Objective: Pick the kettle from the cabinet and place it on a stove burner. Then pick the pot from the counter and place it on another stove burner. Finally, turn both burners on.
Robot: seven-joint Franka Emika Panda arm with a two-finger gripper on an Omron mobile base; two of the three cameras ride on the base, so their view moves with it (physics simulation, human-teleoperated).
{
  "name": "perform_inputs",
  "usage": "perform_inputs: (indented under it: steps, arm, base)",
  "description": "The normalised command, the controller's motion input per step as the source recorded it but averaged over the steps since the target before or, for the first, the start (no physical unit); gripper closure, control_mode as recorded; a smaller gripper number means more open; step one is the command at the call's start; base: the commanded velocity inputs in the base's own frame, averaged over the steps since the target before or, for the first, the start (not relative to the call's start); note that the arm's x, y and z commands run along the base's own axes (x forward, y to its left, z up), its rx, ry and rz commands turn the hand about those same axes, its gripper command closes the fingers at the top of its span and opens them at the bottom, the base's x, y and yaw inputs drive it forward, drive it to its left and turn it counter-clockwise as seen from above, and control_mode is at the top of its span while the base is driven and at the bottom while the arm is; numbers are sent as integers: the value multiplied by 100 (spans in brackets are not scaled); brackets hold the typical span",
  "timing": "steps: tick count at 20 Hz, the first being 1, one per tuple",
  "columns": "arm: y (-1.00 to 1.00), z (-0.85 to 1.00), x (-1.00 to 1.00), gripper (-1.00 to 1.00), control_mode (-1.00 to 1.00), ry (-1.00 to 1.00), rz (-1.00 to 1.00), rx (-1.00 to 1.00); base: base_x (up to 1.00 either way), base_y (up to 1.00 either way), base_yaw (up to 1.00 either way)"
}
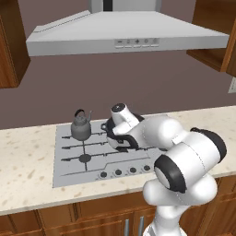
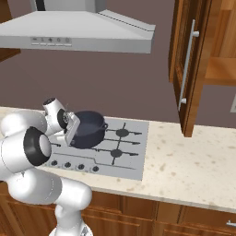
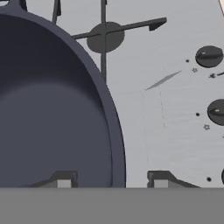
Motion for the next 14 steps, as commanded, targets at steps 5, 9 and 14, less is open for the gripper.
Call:
perform_inputs:
  steps: [5, 9, 14]
  arm:
    - [0, 0, 0, -100, -100, -1, 2, 0]
    - [0, 0, -6, -100, -100, -4, 0, 0]
    - [0, 14, -18, -100, -100, -8, 0, 0]
  base:
    - [0, 0, 0]
    - [0, 0, 0]
    - [0, 0, 0]
